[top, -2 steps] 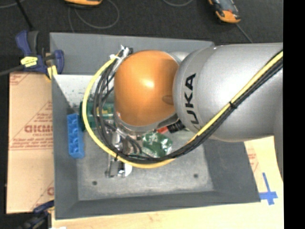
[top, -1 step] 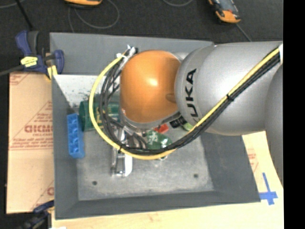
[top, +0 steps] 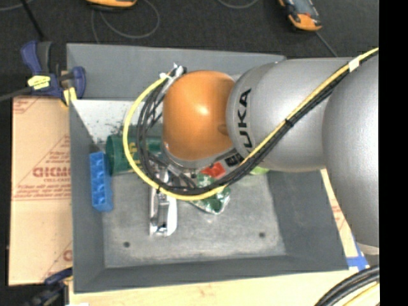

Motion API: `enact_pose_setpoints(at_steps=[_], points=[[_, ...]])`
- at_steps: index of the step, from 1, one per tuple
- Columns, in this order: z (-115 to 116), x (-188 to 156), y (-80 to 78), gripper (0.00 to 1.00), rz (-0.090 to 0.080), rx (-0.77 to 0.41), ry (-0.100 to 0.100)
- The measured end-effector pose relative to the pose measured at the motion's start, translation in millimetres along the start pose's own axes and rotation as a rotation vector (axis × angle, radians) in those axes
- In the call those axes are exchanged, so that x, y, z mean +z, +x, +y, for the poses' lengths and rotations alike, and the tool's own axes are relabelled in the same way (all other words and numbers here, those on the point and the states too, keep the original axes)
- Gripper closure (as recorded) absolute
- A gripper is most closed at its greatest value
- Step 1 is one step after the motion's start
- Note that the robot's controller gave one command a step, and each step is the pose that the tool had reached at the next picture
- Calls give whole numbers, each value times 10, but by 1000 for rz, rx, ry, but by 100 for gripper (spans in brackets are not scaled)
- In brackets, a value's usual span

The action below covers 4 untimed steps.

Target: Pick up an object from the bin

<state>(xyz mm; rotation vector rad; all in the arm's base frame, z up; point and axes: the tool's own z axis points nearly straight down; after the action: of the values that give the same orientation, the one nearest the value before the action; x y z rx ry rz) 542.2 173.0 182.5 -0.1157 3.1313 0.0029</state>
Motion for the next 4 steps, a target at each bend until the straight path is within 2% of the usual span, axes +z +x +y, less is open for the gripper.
enact_pose_setpoints(at_steps=[1,2,3,4], points=[[-236,221,1,0,11,74,2],[-723,441,-342,0,1,83,0],[-1187,634,-632,0,4,66,4],[-1313,758,-633,0,3,-71,4]])
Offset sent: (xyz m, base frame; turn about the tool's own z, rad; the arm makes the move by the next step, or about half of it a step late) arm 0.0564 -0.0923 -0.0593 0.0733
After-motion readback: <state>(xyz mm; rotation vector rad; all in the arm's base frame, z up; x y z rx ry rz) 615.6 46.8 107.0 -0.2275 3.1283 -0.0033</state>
